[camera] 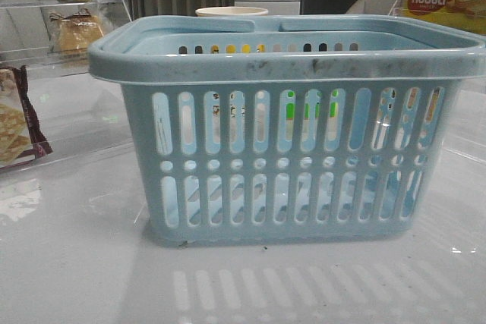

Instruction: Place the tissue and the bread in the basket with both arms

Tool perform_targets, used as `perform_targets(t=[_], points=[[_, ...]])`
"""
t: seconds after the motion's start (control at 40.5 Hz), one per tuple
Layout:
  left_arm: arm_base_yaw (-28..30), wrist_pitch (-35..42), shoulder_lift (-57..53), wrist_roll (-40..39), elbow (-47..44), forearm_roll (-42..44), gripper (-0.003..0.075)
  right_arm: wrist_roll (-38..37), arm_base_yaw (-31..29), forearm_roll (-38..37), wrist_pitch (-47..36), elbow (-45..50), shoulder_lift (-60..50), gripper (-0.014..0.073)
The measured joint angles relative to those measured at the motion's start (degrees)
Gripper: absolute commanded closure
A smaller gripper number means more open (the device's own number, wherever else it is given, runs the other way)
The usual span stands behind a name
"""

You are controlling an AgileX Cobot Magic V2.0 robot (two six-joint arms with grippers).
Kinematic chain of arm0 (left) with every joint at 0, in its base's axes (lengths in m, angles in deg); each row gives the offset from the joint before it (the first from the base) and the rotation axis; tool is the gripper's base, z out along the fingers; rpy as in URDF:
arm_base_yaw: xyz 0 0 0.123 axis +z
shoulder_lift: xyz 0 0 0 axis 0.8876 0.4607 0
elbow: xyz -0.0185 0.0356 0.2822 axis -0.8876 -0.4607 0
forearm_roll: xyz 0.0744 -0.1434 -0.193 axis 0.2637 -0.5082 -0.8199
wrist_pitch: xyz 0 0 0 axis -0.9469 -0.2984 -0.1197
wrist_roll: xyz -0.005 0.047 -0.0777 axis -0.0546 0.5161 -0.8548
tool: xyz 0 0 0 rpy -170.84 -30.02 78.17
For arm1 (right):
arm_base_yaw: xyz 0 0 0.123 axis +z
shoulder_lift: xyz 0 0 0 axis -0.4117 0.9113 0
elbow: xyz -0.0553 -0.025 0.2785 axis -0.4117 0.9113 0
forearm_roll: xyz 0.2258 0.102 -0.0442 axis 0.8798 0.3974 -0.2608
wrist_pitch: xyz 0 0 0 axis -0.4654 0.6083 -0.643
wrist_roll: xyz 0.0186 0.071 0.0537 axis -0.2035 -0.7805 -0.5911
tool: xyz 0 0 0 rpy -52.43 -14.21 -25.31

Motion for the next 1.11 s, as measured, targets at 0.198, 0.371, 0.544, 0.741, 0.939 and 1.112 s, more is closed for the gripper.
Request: perform_targets(t=[0.198, 0.371, 0.544, 0.741, 0.939, 1.112], points=[[0.0, 0.0, 0.0, 0.0, 0.0, 0.0, 0.0629, 0.0, 0.0, 0.0, 0.0, 0.0, 0.0, 0.0537], [0.0, 0.0, 0.0, 0.0, 0.0, 0.0, 0.0629, 0.0, 0.0, 0.0, 0.0, 0.0, 0.0, 0.0537], [0.0, 0.0, 0.0, 0.0, 0.0, 0.0, 0.0629, 0.0, 0.0, 0.0, 0.0, 0.0, 0.0, 0.0537], [0.0, 0.9, 0.0, 0.0, 0.0, 0.0, 0.0629, 0.0, 0.0, 0.0, 0.0, 0.0, 0.0, 0.0537], [0.0, 3.5, 0.0, 0.0, 0.9, 0.0, 0.0629, 0.0, 0.0, 0.0, -0.5, -0.7, 0.0, 0.0537], [0.0, -2.3, 0.0, 0.0, 10.0, 0.0, 0.0629, 0.0, 0.0, 0.0, 5.6, -11.1, 0.0, 0.0537]])
